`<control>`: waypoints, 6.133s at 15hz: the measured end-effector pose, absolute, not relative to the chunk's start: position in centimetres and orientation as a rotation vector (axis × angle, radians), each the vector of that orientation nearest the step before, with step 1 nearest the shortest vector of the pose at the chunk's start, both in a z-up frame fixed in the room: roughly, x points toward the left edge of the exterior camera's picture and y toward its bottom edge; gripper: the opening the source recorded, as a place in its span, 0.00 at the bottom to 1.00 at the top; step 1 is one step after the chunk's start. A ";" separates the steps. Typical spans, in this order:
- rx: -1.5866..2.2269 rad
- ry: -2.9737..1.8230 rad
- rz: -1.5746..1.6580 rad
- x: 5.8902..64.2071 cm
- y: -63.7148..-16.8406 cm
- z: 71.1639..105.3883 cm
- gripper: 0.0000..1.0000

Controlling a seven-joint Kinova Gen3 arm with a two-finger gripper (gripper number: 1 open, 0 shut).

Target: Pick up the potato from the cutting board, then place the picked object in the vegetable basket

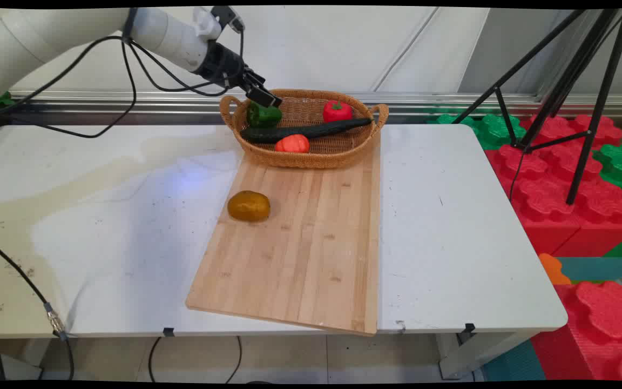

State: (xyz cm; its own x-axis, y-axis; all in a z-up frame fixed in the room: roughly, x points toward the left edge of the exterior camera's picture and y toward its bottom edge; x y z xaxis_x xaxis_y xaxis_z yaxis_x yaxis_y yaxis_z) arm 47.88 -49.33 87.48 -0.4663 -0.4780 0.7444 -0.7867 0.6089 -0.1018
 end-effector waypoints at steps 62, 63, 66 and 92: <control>0.532 -2.522 0.211 42.9 -35.3 80.2 0.00; 0.532 -2.515 0.212 43.1 -35.2 80.5 0.00; 0.544 -2.483 0.219 43.6 -34.8 81.9 0.00; 0.891 -2.126 0.532 48.6 -44.4 90.1 0.00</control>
State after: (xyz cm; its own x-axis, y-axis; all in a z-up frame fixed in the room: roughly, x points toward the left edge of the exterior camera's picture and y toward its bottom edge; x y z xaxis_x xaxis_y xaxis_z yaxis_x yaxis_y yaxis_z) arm 48.62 -44.37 90.12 -0.4709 -0.4230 0.7742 -0.7377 0.6701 -0.0826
